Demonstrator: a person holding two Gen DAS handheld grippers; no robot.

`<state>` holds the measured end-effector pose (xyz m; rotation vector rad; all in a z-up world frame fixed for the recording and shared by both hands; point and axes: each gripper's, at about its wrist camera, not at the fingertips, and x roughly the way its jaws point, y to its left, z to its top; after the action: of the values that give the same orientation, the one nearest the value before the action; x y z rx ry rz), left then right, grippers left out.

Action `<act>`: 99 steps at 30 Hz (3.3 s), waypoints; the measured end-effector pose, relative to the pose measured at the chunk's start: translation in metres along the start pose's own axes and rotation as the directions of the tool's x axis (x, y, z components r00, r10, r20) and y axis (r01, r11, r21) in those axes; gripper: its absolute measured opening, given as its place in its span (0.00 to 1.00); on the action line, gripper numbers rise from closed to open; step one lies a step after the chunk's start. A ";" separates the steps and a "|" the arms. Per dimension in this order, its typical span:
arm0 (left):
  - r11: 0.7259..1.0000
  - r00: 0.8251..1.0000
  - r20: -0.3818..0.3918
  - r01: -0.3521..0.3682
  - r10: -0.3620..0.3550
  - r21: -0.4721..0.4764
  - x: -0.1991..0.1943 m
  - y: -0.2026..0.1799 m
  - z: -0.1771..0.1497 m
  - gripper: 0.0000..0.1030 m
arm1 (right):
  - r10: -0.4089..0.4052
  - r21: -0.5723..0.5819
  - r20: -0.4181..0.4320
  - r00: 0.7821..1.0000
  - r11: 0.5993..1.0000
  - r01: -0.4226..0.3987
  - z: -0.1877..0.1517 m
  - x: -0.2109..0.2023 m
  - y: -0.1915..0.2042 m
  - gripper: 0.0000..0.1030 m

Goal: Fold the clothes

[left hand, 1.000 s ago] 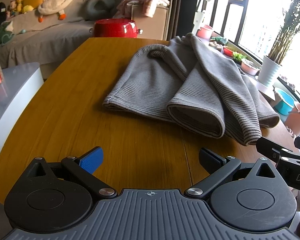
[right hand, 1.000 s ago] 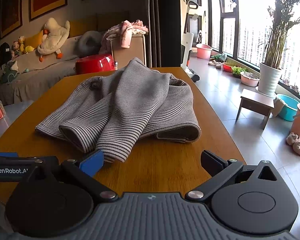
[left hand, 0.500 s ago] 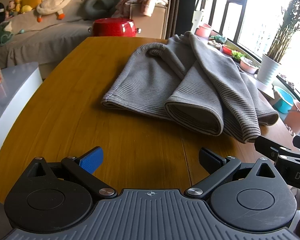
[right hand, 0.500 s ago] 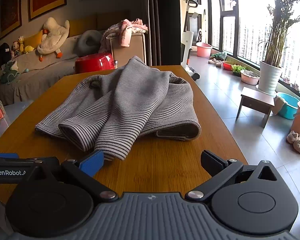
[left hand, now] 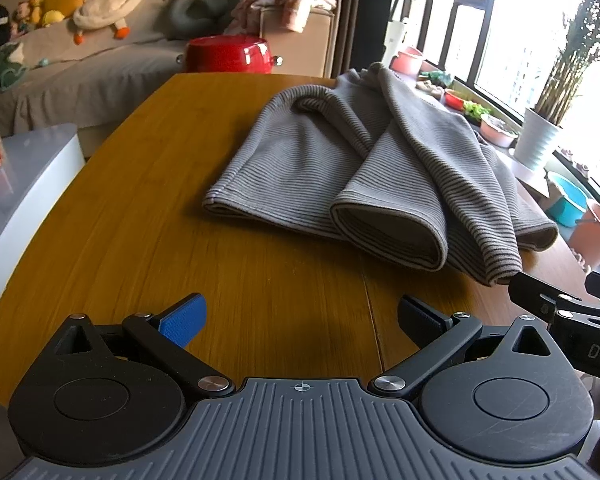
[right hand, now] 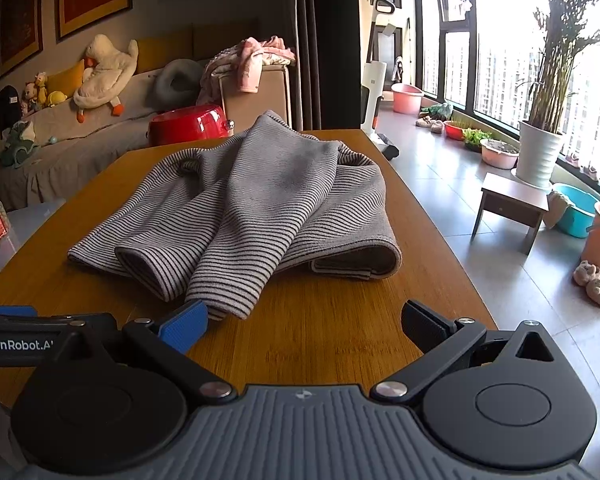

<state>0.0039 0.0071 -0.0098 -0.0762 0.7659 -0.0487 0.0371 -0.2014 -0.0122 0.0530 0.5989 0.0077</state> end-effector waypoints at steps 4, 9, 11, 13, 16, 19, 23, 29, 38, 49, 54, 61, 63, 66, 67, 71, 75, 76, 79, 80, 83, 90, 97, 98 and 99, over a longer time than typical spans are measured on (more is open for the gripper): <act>1.000 1.000 0.005 -0.005 0.005 0.003 0.001 0.000 0.002 1.00 | 0.000 -0.012 0.011 1.000 1.000 0.000 0.002 0.000 0.001 1.00; 1.000 1.000 0.023 -0.019 0.019 0.013 0.001 -0.001 0.008 1.00 | 0.010 -0.026 0.026 1.000 1.000 -0.010 0.007 0.004 0.003 1.00; 1.000 0.999 0.034 -0.025 0.024 0.017 0.002 -0.001 0.012 1.00 | 0.015 -0.029 0.024 1.000 0.999 -0.014 0.008 0.007 0.004 1.00; 0.999 0.999 0.041 -0.028 0.027 0.020 0.003 -0.002 0.015 1.00 | 0.018 -0.035 0.016 1.000 0.999 -0.017 0.009 0.010 0.005 1.00; 0.999 0.999 0.036 -0.023 0.022 0.025 0.007 -0.004 0.020 1.00 | 0.024 -0.047 0.005 1.000 0.999 -0.024 0.010 0.011 0.005 1.00; 0.999 1.000 0.029 0.003 -0.004 0.044 0.008 -0.006 0.026 1.00 | 0.051 -0.089 -0.002 0.999 0.995 -0.051 0.017 0.005 0.001 1.00; 0.994 0.995 0.071 0.061 -0.067 0.090 0.010 -0.001 0.054 1.00 | 0.135 -0.092 0.067 0.989 0.987 -0.129 0.040 -0.009 -0.023 1.00; 0.979 0.978 0.094 0.177 -0.187 0.104 0.061 0.002 0.122 1.00 | 0.260 0.188 0.187 0.947 0.937 -0.294 0.091 0.033 -0.071 1.00; 0.967 0.967 0.057 0.244 -0.248 0.071 0.166 0.009 0.155 1.00 | 0.293 0.162 -0.022 0.956 0.944 -0.286 0.120 0.186 -0.039 1.00; 0.956 0.959 0.043 0.276 -0.282 0.100 0.157 0.016 0.128 1.00 | 0.418 0.214 -0.060 0.907 0.892 -0.397 0.093 0.167 -0.058 1.00; 0.956 0.964 0.017 0.261 -0.265 0.133 0.109 0.016 0.085 1.00 | 0.432 0.101 -0.105 0.896 0.901 -0.423 0.066 0.118 -0.046 1.00; 0.939 0.947 -0.054 0.321 -0.317 0.120 0.075 0.030 0.068 1.00 | 0.286 -0.044 -0.066 0.956 0.956 -0.289 0.056 0.057 -0.044 0.76; 0.946 0.950 -0.049 0.313 -0.310 0.084 0.078 0.036 0.072 1.00 | 0.257 -0.131 -0.046 0.965 0.957 -0.261 0.056 0.032 -0.035 0.68; 0.950 0.950 -0.049 0.312 -0.310 0.037 0.082 0.039 0.078 1.00 | 0.269 -0.194 -0.063 0.961 0.941 -0.276 0.046 0.011 -0.020 0.71; 0.947 0.947 -0.052 0.319 -0.318 0.019 0.084 0.039 0.081 1.00 | 0.273 -0.210 -0.076 0.959 0.936 -0.283 0.040 0.008 -0.015 0.75; 0.922 0.920 -0.060 0.384 -0.386 -0.051 0.089 0.035 0.091 1.00 | 0.256 -0.249 -0.124 0.959 0.927 -0.280 0.023 0.015 0.003 0.73; 0.898 0.897 -0.060 0.436 -0.439 -0.059 0.090 0.035 0.095 1.00 | 0.314 -0.211 -0.126 0.941 0.918 -0.335 0.047 0.036 -0.004 0.07; 0.890 0.888 -0.063 0.451 -0.455 -0.065 0.089 0.035 0.095 1.00 | 0.283 -0.208 -0.072 0.956 0.934 -0.292 0.060 0.036 -0.012 0.07; 0.861 0.861 -0.074 0.492 -0.503 -0.130 0.097 0.040 0.100 1.00 | 0.180 -0.093 0.087 0.980 0.981 -0.172 0.099 0.039 -0.050 0.07; 0.852 0.855 -0.077 0.498 -0.514 -0.159 0.101 0.041 0.102 1.00 | 0.164 -0.042 0.111 0.980 0.986 -0.160 0.105 0.044 -0.061 0.07; 0.847 0.857 -0.060 0.491 -0.512 -0.205 0.116 0.037 0.106 1.00 | 0.182 0.081 0.111 0.977 0.978 -0.192 0.102 0.068 -0.080 0.07; 0.895 0.894 -0.059 0.440 -0.444 -0.074 0.126 0.005 0.108 1.00 | 0.245 0.082 0.067 0.967 0.965 -0.250 0.065 0.096 -0.073 0.11; 0.921 0.921 -0.017 0.389 -0.389 -0.010 0.127 -0.001 0.128 0.18 | 0.259 0.104 0.058 0.964 0.959 -0.264 0.068 0.103 -0.082 0.11; 0.925 0.925 0.010 0.380 -0.380 -0.016 0.126 0.008 0.139 0.17 | 0.254 0.100 0.053 0.966 0.961 -0.259 0.070 0.105 -0.082 0.11; 0.930 0.930 0.040 0.367 -0.366 -0.021 0.124 0.017 0.150 0.17 | 0.248 0.095 0.047 0.968 0.963 -0.251 0.072 0.107 -0.081 0.10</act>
<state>0.1977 0.0232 0.0107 -0.2470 0.7089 -0.3921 0.1658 -0.2830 -0.0169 0.2255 0.5543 0.2211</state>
